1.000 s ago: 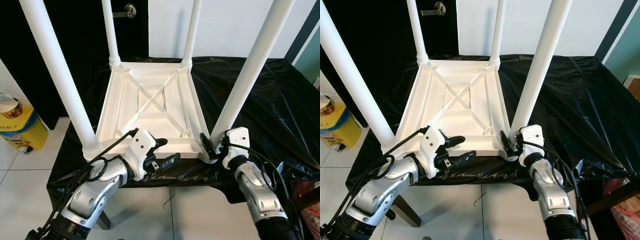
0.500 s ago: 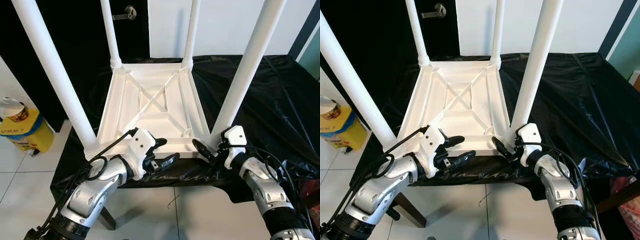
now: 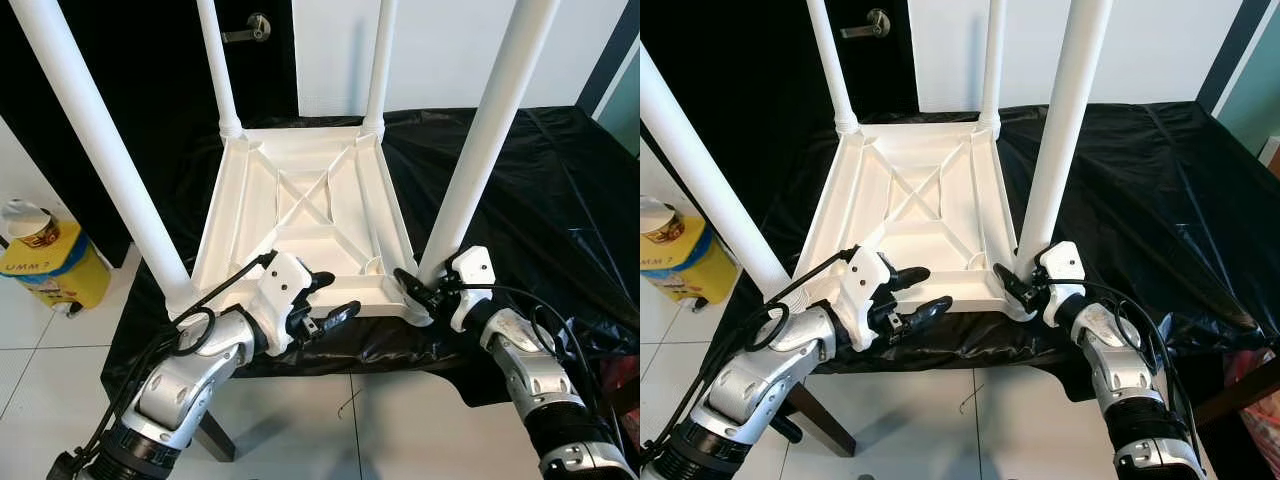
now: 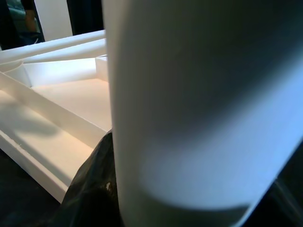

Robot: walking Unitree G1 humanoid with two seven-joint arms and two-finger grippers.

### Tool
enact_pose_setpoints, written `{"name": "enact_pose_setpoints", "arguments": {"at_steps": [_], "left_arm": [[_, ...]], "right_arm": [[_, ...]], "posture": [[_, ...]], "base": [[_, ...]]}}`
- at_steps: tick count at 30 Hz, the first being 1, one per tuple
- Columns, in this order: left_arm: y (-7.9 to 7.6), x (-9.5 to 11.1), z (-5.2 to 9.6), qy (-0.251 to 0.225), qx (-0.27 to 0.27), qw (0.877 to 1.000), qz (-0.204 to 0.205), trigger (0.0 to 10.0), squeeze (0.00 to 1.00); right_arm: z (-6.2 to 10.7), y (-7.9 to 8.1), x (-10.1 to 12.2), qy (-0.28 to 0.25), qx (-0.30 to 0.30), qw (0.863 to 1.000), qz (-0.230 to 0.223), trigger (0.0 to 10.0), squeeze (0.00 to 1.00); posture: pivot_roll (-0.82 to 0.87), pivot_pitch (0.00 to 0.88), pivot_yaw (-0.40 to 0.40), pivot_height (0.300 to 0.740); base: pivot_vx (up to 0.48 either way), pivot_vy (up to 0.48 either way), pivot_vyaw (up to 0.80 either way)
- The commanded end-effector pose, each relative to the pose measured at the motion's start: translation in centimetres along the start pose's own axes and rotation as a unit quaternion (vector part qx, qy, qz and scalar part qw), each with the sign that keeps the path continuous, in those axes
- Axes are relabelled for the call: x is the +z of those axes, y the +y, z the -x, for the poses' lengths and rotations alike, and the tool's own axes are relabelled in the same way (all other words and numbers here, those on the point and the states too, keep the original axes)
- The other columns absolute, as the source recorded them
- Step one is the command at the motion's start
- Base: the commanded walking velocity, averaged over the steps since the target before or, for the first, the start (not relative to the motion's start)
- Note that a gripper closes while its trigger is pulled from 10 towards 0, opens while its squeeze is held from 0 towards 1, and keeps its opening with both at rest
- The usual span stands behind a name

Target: Building children table

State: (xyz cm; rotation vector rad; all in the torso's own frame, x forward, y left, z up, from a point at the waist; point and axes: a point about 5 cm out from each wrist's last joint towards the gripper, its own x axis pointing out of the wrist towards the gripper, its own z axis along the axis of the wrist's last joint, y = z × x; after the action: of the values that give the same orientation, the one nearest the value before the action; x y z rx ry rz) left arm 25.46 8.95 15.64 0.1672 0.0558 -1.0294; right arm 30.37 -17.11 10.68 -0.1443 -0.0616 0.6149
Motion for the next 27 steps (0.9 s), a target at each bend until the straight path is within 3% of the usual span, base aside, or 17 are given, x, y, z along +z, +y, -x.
{"name": "enact_pose_setpoints", "arguments": {"at_steps": [1,14,22,24,26,27], "left_arm": [[0.0,0.0,0.15,0.005,-0.035,0.999,0.0,10.0,0.0],[-0.03,-0.19,0.37,0.008,-0.027,1.0,0.002,10.0,0.0],[-0.31,-0.21,0.77,0.007,-0.016,1.0,0.004,10.0,0.0],[-0.45,-0.24,0.93,0.006,-0.009,1.0,0.006,10.0,0.0],[-0.45,-0.24,0.93,0.006,-0.009,1.0,0.006,10.0,0.0],[-0.5,-0.24,0.98,0.005,-0.007,1.0,0.007,10.0,0.0]], "right_arm": [[-0.07,0.62,-0.78,0.016,0.006,1.0,-0.001,10.0,0.0],[0.41,0.65,-0.87,0.007,-0.123,0.992,-0.008,10.0,0.0],[0.31,0.9,-0.14,-0.008,-0.221,0.975,-0.019,10.0,0.0],[0.49,1.05,-0.39,0.004,-0.279,0.96,-0.03,10.0,0.0],[0.49,1.05,-0.39,0.004,-0.279,0.96,-0.03,10.0,0.0],[0.58,1.16,-0.44,0.008,-0.304,0.952,-0.031,10.0,0.0]], "posture": [[0.0,0.0,0.023,0.74],[0.02,0.0,-0.015,0.74],[0.05,0.0,-0.041,0.74],[0.06,0.0,-0.055,0.74],[0.06,0.0,-0.055,0.74],[0.06,0.0,-0.058,0.74]], "base": [[0.0,0.0,0.0],[0.0,0.0,0.0],[0.0,0.0,0.0],[0.0,0.0,0.0],[0.0,0.0,0.0],[0.0,0.0,0.0]]}}
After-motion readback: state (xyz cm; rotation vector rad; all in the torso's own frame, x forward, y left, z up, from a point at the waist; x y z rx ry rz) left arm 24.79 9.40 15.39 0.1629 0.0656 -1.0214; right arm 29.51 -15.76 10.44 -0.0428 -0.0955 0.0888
